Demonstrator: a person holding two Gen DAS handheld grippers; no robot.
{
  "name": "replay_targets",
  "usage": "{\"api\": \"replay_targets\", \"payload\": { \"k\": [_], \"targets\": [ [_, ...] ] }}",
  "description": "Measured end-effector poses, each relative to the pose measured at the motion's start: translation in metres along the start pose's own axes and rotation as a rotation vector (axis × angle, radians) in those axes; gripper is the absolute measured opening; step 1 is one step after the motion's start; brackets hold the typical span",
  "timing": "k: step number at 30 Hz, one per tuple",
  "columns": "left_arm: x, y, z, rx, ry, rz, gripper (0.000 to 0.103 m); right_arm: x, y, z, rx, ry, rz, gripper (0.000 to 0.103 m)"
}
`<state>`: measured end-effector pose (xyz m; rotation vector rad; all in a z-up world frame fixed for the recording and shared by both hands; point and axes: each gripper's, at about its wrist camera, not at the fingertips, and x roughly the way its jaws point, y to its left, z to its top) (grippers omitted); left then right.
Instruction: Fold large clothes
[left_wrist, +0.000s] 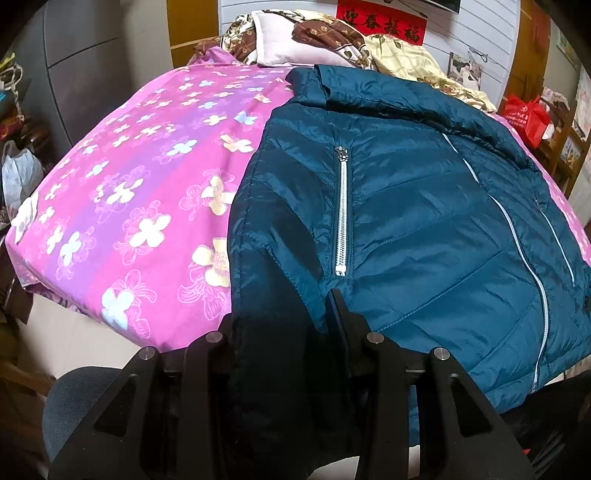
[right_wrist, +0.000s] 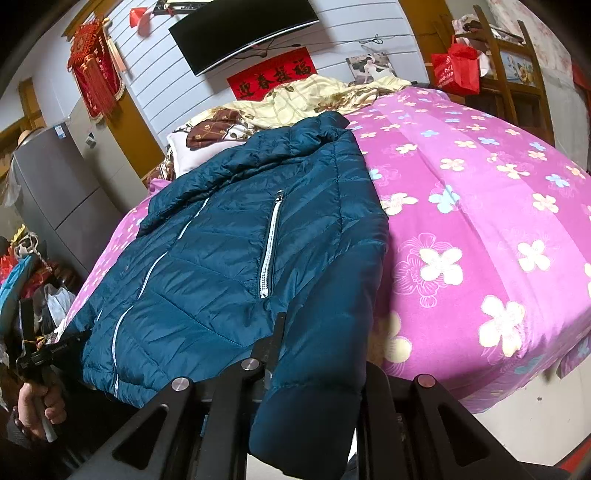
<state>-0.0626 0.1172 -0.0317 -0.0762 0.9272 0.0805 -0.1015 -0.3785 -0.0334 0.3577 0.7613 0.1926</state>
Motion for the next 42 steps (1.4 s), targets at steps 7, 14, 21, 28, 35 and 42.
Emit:
{"api": "replay_targets", "payload": {
  "k": [7, 14, 21, 28, 35, 42],
  "targets": [
    [0.0012, 0.0005, -0.0002, -0.001, 0.002, 0.002, 0.037, 0.0000, 0.0003, -0.0001, 0.003, 0.000, 0.001, 0.013],
    [0.0032, 0.0006, -0.0006, -0.001, 0.007, 0.007, 0.040, 0.0003, 0.0006, -0.0003, 0.000, 0.002, -0.002, 0.013],
    [0.0042, 0.0015, -0.0002, -0.001, 0.008, 0.009, 0.042, 0.0003, 0.0006, -0.0003, 0.000, 0.002, -0.003, 0.013],
    [0.0046, 0.0018, -0.0002, -0.001, 0.008, 0.010, 0.044, 0.0000, 0.0004, -0.0005, 0.000, 0.002, -0.002, 0.013],
    [0.0051, 0.0021, -0.0002, -0.001, 0.008, 0.011, 0.046, 0.0000, 0.0008, -0.0007, -0.001, 0.001, -0.002, 0.013],
    [0.0053, 0.0022, 0.0000, -0.001, 0.008, 0.012, 0.048, -0.0001, 0.0008, -0.0007, -0.002, 0.001, -0.002, 0.013]
  ]
}}
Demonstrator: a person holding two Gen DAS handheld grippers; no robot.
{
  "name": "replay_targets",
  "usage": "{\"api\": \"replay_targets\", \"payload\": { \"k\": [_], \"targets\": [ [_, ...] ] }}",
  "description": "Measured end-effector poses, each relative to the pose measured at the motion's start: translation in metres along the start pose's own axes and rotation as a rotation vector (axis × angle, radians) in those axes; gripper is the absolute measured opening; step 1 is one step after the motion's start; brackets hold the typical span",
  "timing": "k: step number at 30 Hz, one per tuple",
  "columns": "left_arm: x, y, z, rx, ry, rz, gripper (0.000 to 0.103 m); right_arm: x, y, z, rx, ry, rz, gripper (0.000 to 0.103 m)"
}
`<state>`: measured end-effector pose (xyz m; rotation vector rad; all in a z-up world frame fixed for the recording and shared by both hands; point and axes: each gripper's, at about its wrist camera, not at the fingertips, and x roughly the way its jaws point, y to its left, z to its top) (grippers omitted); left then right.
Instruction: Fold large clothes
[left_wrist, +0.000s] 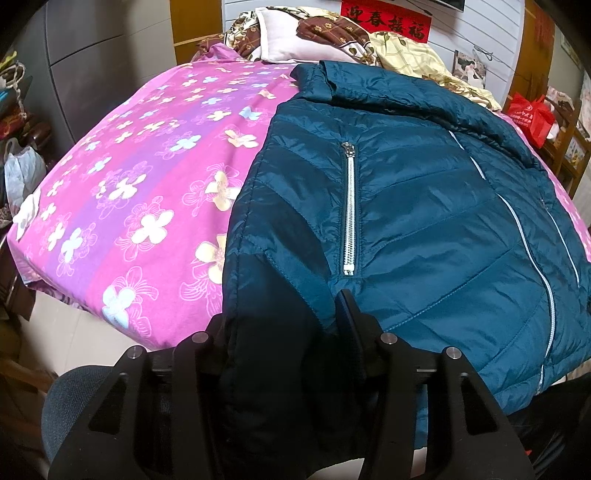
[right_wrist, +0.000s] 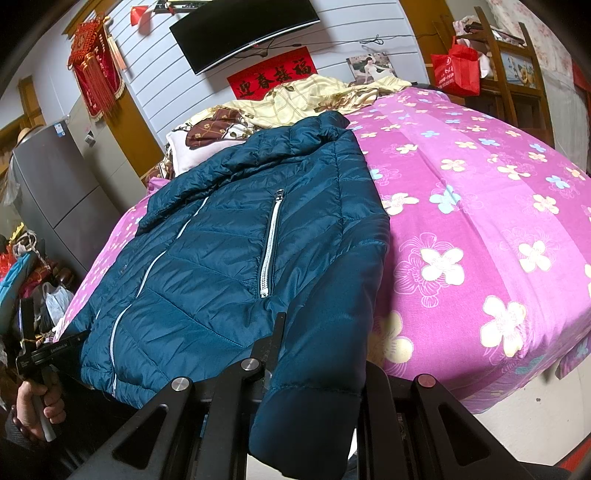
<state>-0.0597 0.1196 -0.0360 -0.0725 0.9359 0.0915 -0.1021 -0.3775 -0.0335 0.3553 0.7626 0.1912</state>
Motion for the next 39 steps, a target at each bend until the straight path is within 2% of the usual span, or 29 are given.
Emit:
{"api": "replay_targets", "payload": {
  "k": [9, 31, 32, 34, 35, 37, 39],
  "targets": [
    [0.002, 0.007, -0.001, -0.023, 0.006, 0.001, 0.058, 0.000, 0.000, 0.000, 0.001, 0.000, 0.000, 0.013],
    [0.001, 0.006, -0.002, -0.019, 0.002, -0.008, 0.058, 0.000, 0.000, -0.001, -0.004, -0.005, -0.003, 0.013],
    [0.000, 0.005, -0.002, -0.015, -0.002, -0.007, 0.057, 0.000, 0.001, -0.001, -0.006, -0.006, -0.007, 0.013],
    [-0.001, 0.002, -0.003, -0.002, -0.004, -0.023, 0.043, -0.001, 0.004, 0.000, -0.017, -0.011, -0.019, 0.013],
    [-0.002, 0.001, -0.003, 0.006, -0.005, -0.025, 0.041, -0.001, 0.005, 0.000, -0.023, -0.012, -0.022, 0.013],
    [-0.004, -0.002, -0.004, 0.020, -0.015, -0.028, 0.021, 0.000, 0.006, 0.000, -0.035, -0.008, -0.030, 0.013],
    [-0.009, -0.005, -0.003, 0.031, -0.030, -0.034, 0.014, 0.000, 0.007, 0.000, -0.039, -0.011, -0.029, 0.013]
  ]
}}
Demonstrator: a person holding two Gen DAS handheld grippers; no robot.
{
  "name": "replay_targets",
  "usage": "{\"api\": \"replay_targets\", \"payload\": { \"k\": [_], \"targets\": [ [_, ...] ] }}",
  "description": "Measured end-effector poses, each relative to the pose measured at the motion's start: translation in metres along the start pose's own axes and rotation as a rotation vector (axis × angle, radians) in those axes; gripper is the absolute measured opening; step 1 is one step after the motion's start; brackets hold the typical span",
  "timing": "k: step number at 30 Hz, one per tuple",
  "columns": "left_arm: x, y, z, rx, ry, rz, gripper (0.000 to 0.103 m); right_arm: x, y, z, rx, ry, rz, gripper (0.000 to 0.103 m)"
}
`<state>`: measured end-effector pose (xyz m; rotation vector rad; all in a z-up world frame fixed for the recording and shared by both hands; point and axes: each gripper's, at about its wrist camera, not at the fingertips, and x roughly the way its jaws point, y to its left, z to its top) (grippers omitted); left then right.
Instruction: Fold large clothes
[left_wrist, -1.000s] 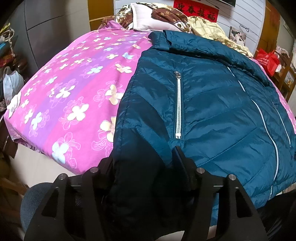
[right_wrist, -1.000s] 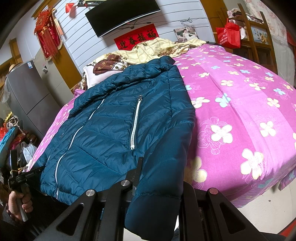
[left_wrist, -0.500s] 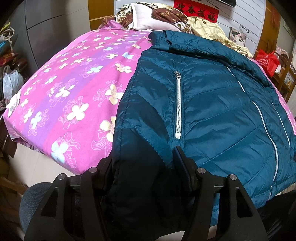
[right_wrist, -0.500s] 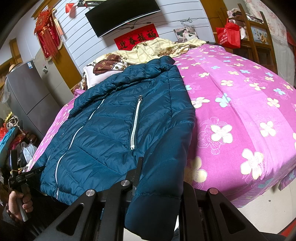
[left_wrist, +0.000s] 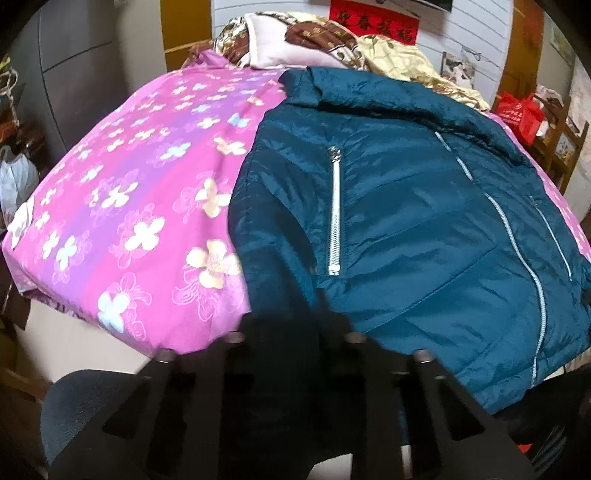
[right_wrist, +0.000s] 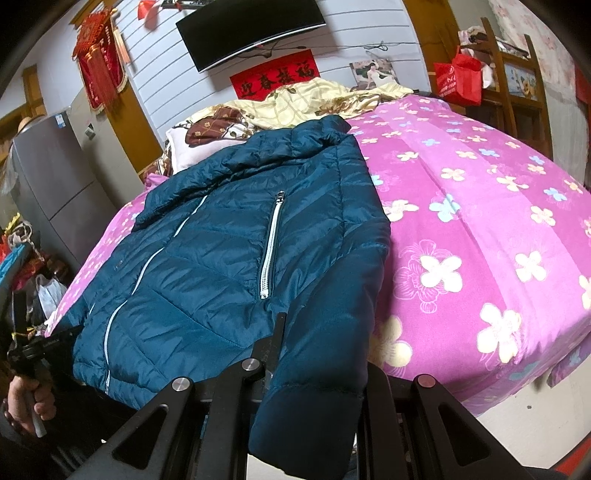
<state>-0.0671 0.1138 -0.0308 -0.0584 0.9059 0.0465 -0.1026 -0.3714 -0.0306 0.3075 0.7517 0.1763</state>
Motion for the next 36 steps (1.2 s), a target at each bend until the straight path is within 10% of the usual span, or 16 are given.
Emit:
{"api": "replay_targets", "payload": {
  "k": [19, 36],
  "targets": [
    [-0.077, 0.039, 0.006, -0.136, -0.115, -0.211, 0.006, -0.068, 0.013, 0.011, 0.005, -0.113, 0.060, 0.010],
    [-0.190, 0.073, 0.017, -0.310, -0.429, -0.361, 0.006, -0.181, 0.026, 0.032, 0.014, -0.396, 0.194, 0.010]
  ]
}}
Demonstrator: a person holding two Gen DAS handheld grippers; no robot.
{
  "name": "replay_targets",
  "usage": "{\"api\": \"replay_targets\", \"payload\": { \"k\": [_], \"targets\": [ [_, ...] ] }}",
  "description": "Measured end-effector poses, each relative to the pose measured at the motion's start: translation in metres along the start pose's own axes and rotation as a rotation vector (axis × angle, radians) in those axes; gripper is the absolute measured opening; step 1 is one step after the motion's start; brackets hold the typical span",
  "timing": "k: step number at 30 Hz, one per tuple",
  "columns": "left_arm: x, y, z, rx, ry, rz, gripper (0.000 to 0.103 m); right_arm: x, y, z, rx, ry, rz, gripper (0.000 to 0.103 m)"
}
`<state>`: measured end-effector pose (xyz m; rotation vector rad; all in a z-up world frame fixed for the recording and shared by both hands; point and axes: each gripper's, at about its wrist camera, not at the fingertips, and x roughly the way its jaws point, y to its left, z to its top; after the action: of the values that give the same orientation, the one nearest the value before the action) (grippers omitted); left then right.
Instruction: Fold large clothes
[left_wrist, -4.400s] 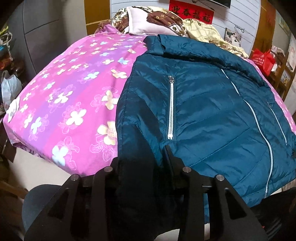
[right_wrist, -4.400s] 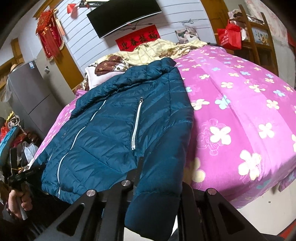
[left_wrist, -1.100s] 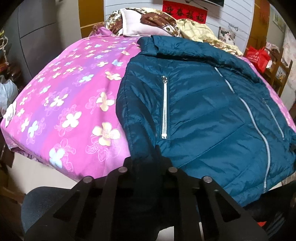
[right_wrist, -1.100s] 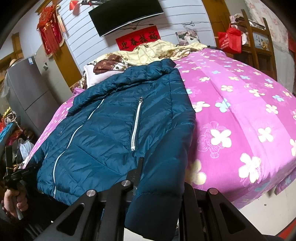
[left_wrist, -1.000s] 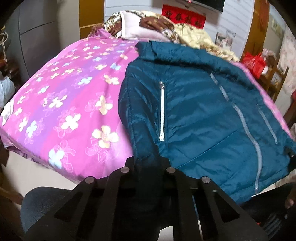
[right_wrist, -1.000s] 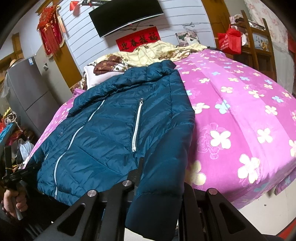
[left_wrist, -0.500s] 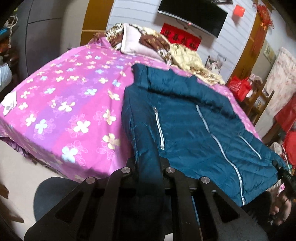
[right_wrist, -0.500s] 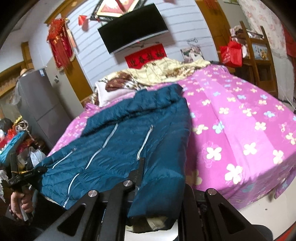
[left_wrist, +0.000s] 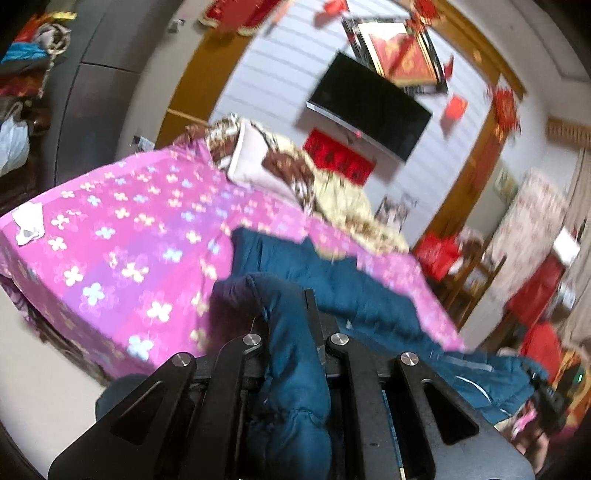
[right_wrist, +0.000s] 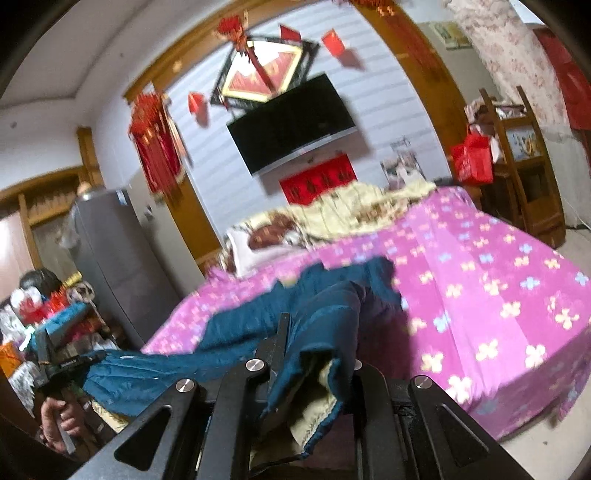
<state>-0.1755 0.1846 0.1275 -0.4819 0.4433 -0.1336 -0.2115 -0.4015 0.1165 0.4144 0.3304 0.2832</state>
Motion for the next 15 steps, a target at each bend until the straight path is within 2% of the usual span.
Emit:
{"api": "replay_targets", "payload": {
  "k": [5, 10, 13, 15],
  "targets": [
    [0.018, -0.003, 0.010, -0.014, -0.044, 0.065, 0.006, -0.001, 0.009, 0.009, -0.007, -0.057, 0.017, 0.010],
    [0.056, -0.008, 0.013, 0.009, -0.015, 0.120, 0.006, 0.030, -0.006, 0.006, 0.056, -0.039, -0.026, 0.010],
    [0.077, -0.012, 0.025, 0.024, -0.010, 0.130, 0.006, 0.055, -0.019, 0.011, 0.108, -0.020, -0.032, 0.010],
    [0.087, -0.020, 0.041, 0.030, -0.029, 0.128, 0.006, 0.070, -0.019, 0.019, 0.096, -0.025, -0.045, 0.010]
  ]
}}
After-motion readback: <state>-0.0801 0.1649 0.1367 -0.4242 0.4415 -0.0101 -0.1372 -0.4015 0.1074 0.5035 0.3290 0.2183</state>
